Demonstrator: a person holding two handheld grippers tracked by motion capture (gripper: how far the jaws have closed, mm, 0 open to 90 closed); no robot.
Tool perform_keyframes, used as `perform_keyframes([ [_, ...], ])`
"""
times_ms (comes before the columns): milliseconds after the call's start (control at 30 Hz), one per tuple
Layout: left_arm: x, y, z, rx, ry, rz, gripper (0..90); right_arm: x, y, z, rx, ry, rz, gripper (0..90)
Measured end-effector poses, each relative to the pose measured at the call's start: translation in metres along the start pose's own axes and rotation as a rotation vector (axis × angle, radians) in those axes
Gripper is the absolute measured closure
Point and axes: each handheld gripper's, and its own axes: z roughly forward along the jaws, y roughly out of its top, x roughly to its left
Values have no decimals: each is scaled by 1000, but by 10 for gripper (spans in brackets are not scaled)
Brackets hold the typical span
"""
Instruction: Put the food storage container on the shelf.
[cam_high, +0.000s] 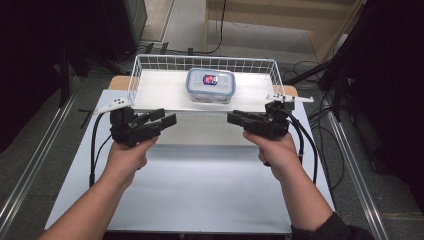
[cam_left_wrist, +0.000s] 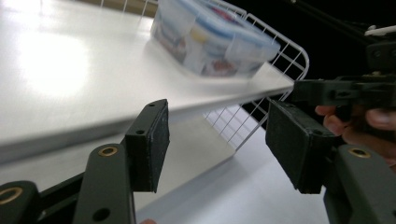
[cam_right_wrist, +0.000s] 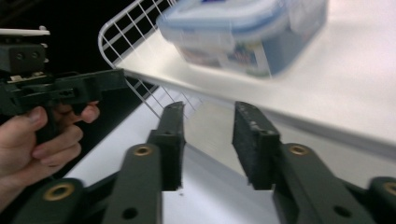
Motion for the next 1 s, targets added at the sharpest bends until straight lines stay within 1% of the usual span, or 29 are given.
perform_keyframes([
  [67,2,-12,-5,2,18,15,351,-1,-12,-4,-13,-17,-3,531],
  [100,3,-18,-7,7,22,16,342,-2,-18,-6,-14,-35,-5,495],
  [233,5,-41,-16,28,49,62,302,-4,-43,-10,-25,-109,-52,397],
  [300,7,-53,-19,37,51,73,291,-5,-57,-12,-39,-140,-76,378],
  [333,8,-59,-21,39,53,76,283,-5,-64,-12,-41,-155,-98,372],
  [400,10,-71,-23,53,64,70,274,-7,-78,-13,-45,-188,-126,351],
  [433,12,-77,-24,59,67,66,263,-8,-85,-14,-44,-195,-132,345],
  [600,16,-107,-28,112,105,101,222,-14,-119,-16,-42,-224,-148,300],
  [700,17,-125,-30,143,136,140,194,-19,-139,-18,-51,-265,-153,225],
  [767,17,-137,-30,173,158,185,165,-22,-152,-19,-60,-286,-151,172],
  [800,17,-143,-30,182,165,209,151,-24,-159,-20,-62,-303,-157,143],
  [833,16,-149,-30,197,179,232,137,-26,-166,-21,-64,-312,-161,134],
  [867,16,-154,-29,208,191,252,133,-28,-173,-22,-65,-318,-163,124],
  [900,15,-156,-27,223,182,256,128,-30,-180,-22,-64,-325,-172,109],
  [933,15,-155,-26,229,176,255,114,-31,-184,-22,-50,-328,-175,108],
  [967,14,-154,-26,219,179,249,107,-32,-186,-22,-45,-336,-185,108],
  [1000,15,-152,-26,207,179,242,107,-34,-186,-22,-50,-337,-177,108],
])
